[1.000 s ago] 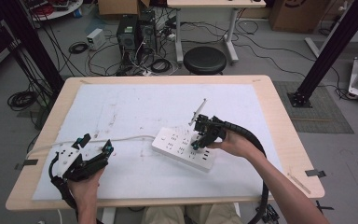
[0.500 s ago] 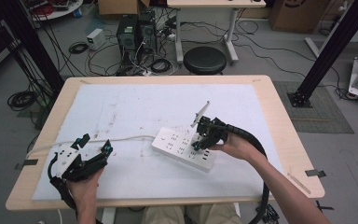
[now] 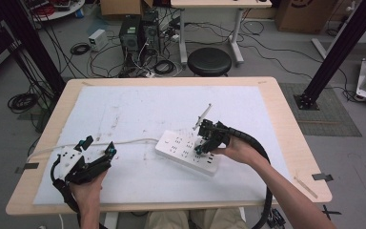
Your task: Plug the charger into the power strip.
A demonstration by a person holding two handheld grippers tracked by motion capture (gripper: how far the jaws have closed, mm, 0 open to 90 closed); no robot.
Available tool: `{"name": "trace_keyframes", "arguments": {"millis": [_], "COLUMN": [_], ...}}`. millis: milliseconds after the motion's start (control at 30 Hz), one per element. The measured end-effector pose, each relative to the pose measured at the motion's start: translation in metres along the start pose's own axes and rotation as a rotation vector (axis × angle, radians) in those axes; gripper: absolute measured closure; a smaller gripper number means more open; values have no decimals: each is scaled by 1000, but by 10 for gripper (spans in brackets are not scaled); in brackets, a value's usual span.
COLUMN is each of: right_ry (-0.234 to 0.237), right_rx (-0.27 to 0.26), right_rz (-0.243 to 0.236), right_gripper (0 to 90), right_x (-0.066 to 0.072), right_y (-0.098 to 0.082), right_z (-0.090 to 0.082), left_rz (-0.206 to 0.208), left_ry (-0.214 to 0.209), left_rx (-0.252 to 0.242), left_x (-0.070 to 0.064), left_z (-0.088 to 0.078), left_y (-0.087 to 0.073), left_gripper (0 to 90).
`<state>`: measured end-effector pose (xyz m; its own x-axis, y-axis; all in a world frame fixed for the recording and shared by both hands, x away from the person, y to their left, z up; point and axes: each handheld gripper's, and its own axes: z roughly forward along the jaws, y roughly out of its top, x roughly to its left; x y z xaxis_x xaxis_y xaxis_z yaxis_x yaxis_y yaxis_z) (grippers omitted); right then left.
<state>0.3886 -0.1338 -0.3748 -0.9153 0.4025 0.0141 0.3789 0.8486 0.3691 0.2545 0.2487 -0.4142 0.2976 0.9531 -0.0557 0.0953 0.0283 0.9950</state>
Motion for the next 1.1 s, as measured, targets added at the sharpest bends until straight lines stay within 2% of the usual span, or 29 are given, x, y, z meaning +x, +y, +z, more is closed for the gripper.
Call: {"name": "trace_keyframes", "arguments": {"millis": [33, 100, 200, 267, 400, 500, 533, 600, 633, 767, 800, 833, 900, 967, 1100], "right_ry": [4, 28, 18, -8, -39, -26, -10, 27, 26, 7, -6, -45, -53, -41, 8], "right_rx": [-2, -14, -19, -47, -50, -63, -57, -77, -72, -92, -97, -95, -93, -100, -110], "right_rz": [-6, 12, -2, -13, -24, -29, -12, -6, 1, 3, 1, -18, -18, -21, 3], "right_gripper": [638, 639, 639, 639, 639, 640, 640, 640, 640, 640, 640, 640, 640, 639, 640], "right_x": [-1, -3, -2, 3, 8, 4, 2, -5, -4, -1, 1, 8, 9, 7, -1], "right_y": [0, -2, -2, -6, -7, -7, -8, -9, -9, -12, -12, -12, -12, -13, -14], "right_z": [0, 1, 1, 2, 2, 3, 2, 3, 3, 4, 4, 4, 4, 5, 6], "left_rz": [-1, 4, 2, -3, 3, 3, 5, 5, 8, 3, -1, 1, 0, 2, 8], "left_ry": [-3, -3, 0, 1, -2, -2, 0, -2, -2, -3, -4, -4, -7, -9, -12], "left_rx": [-2, 4, 2, 2, 9, 4, 4, 4, 5, 9, 12, 14, 14, 11, 10], "left_x": [-1, -1, -1, -1, 1, 1, 1, 0, 0, 0, 0, 0, 0, -1, -3], "left_z": [0, -1, -3, -4, -4, -3, -3, -3, -4, -4, -3, -3, -1, 1, 2], "left_y": [0, 0, 0, -2, -2, 0, 0, 0, 0, -2, -3, -4, -3, -3, -1], "left_gripper": [216, 218, 219, 220, 220, 220, 221, 222, 222, 222, 222, 223, 223, 223, 223]}}
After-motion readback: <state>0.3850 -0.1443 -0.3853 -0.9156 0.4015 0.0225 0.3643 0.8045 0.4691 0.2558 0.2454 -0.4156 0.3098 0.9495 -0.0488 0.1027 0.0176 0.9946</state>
